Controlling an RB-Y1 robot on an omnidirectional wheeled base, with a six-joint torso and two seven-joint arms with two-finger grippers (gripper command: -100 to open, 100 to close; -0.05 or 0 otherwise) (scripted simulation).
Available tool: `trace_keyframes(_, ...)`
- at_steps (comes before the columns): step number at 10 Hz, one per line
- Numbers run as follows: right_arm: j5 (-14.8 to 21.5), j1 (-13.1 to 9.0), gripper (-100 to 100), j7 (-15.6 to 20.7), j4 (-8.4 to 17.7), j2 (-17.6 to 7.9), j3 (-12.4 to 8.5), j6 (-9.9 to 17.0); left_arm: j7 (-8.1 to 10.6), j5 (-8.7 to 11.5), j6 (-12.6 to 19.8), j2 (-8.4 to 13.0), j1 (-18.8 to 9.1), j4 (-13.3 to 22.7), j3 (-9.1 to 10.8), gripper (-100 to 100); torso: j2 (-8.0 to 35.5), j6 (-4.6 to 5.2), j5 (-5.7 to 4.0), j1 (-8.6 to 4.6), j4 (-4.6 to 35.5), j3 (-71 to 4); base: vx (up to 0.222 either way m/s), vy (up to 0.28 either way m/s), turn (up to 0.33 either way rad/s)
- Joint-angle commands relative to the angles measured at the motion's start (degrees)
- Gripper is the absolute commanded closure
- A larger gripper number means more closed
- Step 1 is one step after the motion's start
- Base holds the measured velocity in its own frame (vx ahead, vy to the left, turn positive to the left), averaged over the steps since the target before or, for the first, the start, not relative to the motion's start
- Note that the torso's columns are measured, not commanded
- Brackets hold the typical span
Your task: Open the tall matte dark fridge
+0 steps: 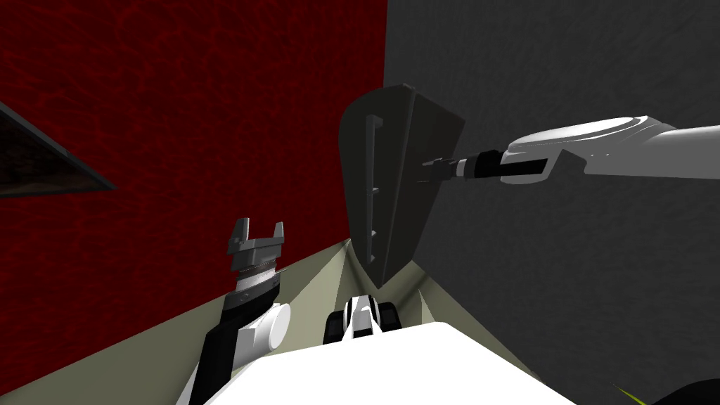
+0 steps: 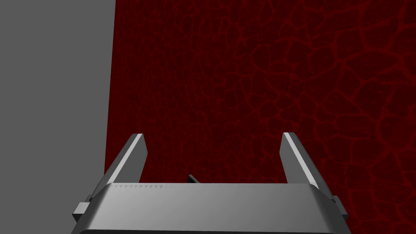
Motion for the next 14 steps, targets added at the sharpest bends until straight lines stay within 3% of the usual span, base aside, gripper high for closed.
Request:
trace_keyframes(1, -2.75, 0.86, -100, 2.66, 2.71, -4.09, -1.59, -0.1, 0.0, 0.0, 0.0, 0.0, 0.0, 0.0, 0.0, 0, -0.05, -0.08, 0.06, 0.1, -0.01, -0.04, -0.025, 0.007, 0.006)
trace_keyframes(3, -2.75, 0.86, -100, 2.66, 2.71, -6.26, -1.59, -0.1, 0.0, 0.0, 0.0, 0.0, 0.0, 0.0, 0.0, 0, -0.08, -0.17, 0.21, 0.34, 0.03, -0.09, -0.025, 0.007, -0.006)
trace_keyframes(6, -2.43, 0.06, -100, 3.85, 6.53, -11.46, -3.46, 0.25, 0.0, 0.0, 0.0, 0.0, 0.0, 0.0, 0.0, 0, -0.16, -0.38, 0.41, 0.64, 0.04, -0.17, -0.035, 0.014, -0.004)
trace_keyframes(8, -2.43, 0.06, -100, 3.85, 6.53, -13.84, -3.46, 0.25, 0.0, 0.0, 0.0, 0.0, 0.0, 0.0, 0.0, 0, -0.21, -0.43, 0.47, 0.76, 0.02, -0.21, -0.024, 0.004, -0.005)
trace_keyframes(11, -2.13, -0.7, -100, 4.84, 10.02, -19.17, -5.12, 0.63, 0.0, 0.0, 0.0, 0.0, 0.0, 0.0, 0.0, 0, -0.33, -0.66, 0.71, 1.14, 0.01, -0.33, -0.041, 0.011, 0.002)
trace_keyframes(13, -2.13, -0.7, -100, 4.84, 10.02, -20.68, -5.12, 0.63, 0.0, 0.0, 0.0, 0.0, 0.0, 0.0, 0.0, 0, -0.34, -0.68, 0.74, 1.2, -0.01, -0.32, -0.023, 0.009, -0.015)
trace_keyframes(14, -1.99, -1.06, -100, 5.27, 11.62, -22.63, -5.86, 0.81, 0.0, 0.0, 0.0, 0.0, 0.0, 0.0, 0.0, 0, -0.37, -0.72, 0.75, 1.25, -0.06, -0.34, -0.028, 0.01, 0.006)
